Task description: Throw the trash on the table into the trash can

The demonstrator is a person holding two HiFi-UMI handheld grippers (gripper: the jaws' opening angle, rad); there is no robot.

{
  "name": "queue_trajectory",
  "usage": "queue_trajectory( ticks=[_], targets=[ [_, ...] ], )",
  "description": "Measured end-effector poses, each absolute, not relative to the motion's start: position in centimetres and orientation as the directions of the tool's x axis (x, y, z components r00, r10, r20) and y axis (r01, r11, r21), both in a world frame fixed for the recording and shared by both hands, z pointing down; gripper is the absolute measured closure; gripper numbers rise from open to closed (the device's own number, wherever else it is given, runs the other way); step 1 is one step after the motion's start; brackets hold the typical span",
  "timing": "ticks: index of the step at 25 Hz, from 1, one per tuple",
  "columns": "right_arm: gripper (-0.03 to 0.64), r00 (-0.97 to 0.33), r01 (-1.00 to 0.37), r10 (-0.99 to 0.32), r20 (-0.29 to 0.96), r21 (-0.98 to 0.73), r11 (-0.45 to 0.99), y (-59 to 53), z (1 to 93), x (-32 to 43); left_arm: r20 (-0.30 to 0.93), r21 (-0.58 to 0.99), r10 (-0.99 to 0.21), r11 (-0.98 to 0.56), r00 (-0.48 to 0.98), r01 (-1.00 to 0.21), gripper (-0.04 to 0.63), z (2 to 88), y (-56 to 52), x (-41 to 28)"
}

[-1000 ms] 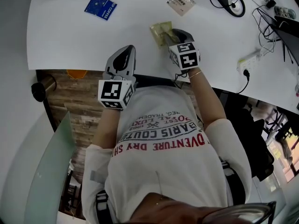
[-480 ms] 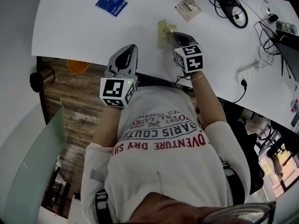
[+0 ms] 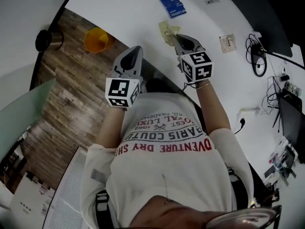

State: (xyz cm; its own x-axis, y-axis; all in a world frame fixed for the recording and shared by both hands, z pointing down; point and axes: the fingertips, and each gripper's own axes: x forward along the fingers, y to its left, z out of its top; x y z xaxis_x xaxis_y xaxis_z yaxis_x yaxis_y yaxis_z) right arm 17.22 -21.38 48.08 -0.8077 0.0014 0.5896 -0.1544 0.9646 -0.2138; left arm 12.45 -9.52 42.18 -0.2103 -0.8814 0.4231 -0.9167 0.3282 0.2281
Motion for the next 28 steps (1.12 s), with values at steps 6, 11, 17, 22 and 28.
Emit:
queue_trajectory(
  ticks=[6,11,17,22,28],
  targets=[
    [0.58,-0.781,0.108,0.235,0.578,-0.246,0.963,-10.8,48.5,3.3,0.439,0.243,-0.782,0.577,-0.442,-0.78,0.572,43.2,1.4,1.6],
    [0.578,-0.697,0.294,0.391,0.601,-0.258,0.92,0.0,50.5,-6.2,0.463,0.267,-0.661,0.74,-0.591,-0.618,0.572,45.1,12.1,-6.7],
    [0.578,-0.572,0.376,0.461,0.679,-0.282,0.882,9.1,56.8,-15.0,0.528,0.311,-0.543,0.839,-0.654,-0.446,0.572,51.0,21.6,-13.9],
    [0.576,-0.513,0.317,0.427,0.744,-0.299,0.9,12.2,66.3,-21.1,0.573,0.322,-0.505,0.863,-0.646,-0.388,0.572,59.0,25.7,-18.8],
    [0.568,-0.487,0.207,0.326,0.81,-0.256,0.944,13.2,79.9,-25.7,0.61,0.379,-0.48,0.876,-0.63,-0.299,0.572,70.0,27.5,-21.0]
  ],
)
